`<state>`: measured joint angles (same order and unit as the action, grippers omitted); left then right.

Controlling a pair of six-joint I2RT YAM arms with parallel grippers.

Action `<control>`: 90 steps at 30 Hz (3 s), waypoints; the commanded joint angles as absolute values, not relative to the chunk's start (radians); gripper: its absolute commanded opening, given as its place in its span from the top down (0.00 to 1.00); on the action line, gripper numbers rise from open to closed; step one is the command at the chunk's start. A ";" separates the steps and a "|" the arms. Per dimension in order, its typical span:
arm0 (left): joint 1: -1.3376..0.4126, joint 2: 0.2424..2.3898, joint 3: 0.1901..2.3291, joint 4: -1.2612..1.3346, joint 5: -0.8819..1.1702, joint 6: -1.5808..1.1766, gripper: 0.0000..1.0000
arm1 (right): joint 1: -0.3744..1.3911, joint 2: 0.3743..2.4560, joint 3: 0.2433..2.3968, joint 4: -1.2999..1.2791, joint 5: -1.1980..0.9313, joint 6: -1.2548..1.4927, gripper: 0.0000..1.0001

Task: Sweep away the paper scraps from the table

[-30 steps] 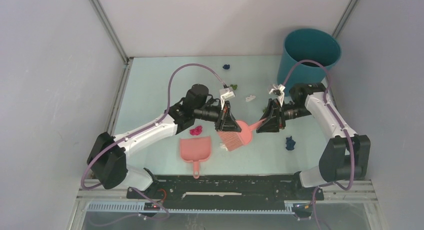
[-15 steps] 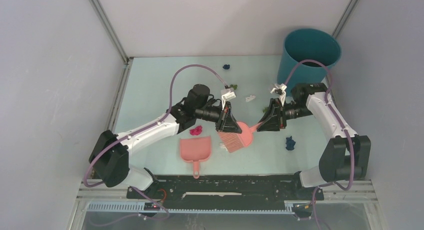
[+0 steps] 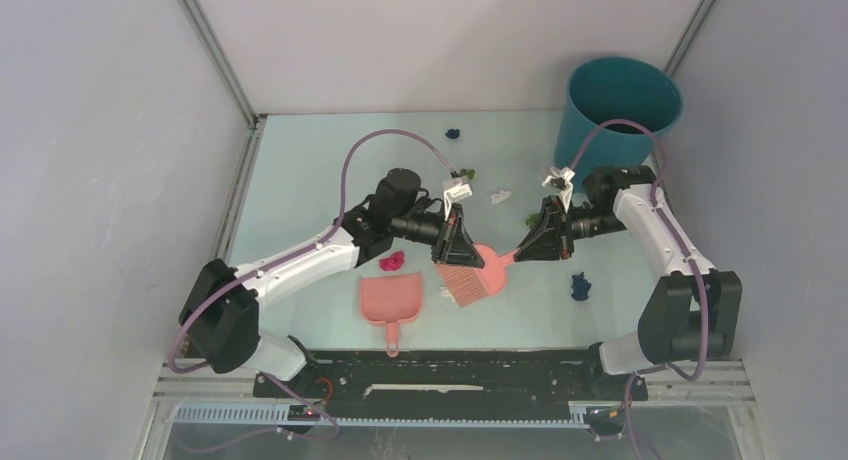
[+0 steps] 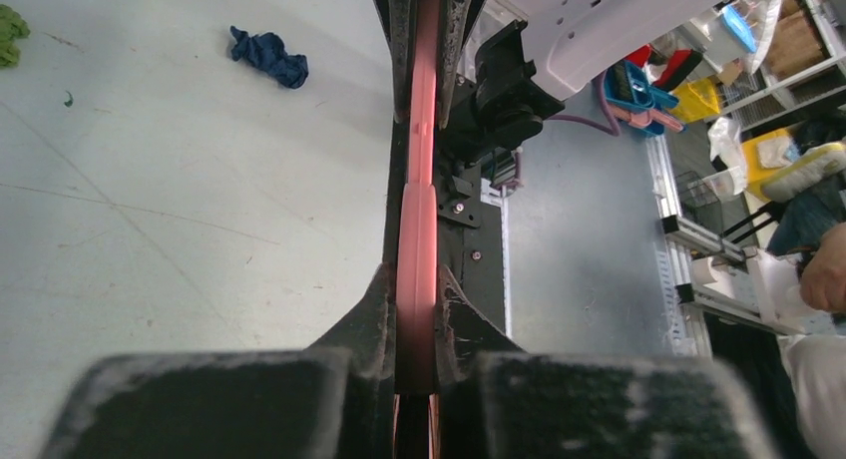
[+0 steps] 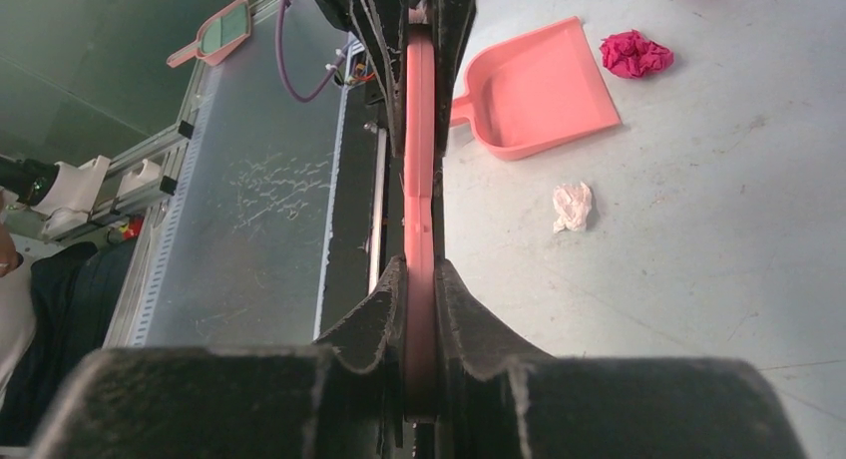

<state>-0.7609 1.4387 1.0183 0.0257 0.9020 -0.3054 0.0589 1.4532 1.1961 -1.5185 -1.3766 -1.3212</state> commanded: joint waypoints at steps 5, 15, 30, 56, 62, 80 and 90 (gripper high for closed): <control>-0.811 1.353 1.064 -0.215 0.274 -0.239 0.47 | 0.008 1.432 1.219 -1.495 -1.419 -1.269 1.00; -1.142 1.125 0.848 -0.667 -0.588 -0.832 0.37 | -0.024 1.399 1.190 -1.247 -1.313 -0.946 1.00; -1.346 1.147 0.711 -0.885 -0.355 -1.126 0.36 | 0.029 1.229 1.091 -0.934 -1.169 -0.634 1.00; -1.346 1.299 0.881 -0.951 -0.304 -0.942 0.70 | -0.026 1.247 1.090 -0.991 -1.227 -0.693 1.00; -1.349 1.324 0.956 -1.069 -0.194 -0.890 0.86 | -0.030 1.251 1.090 -0.994 -1.228 -0.696 1.00; -1.401 1.548 1.134 -1.088 -0.233 -0.443 0.99 | -0.044 1.250 1.090 -0.990 -1.198 -0.702 1.00; -1.305 1.719 1.236 -0.830 -0.220 -0.275 0.72 | -0.109 1.255 1.090 -0.930 -1.134 -0.615 1.00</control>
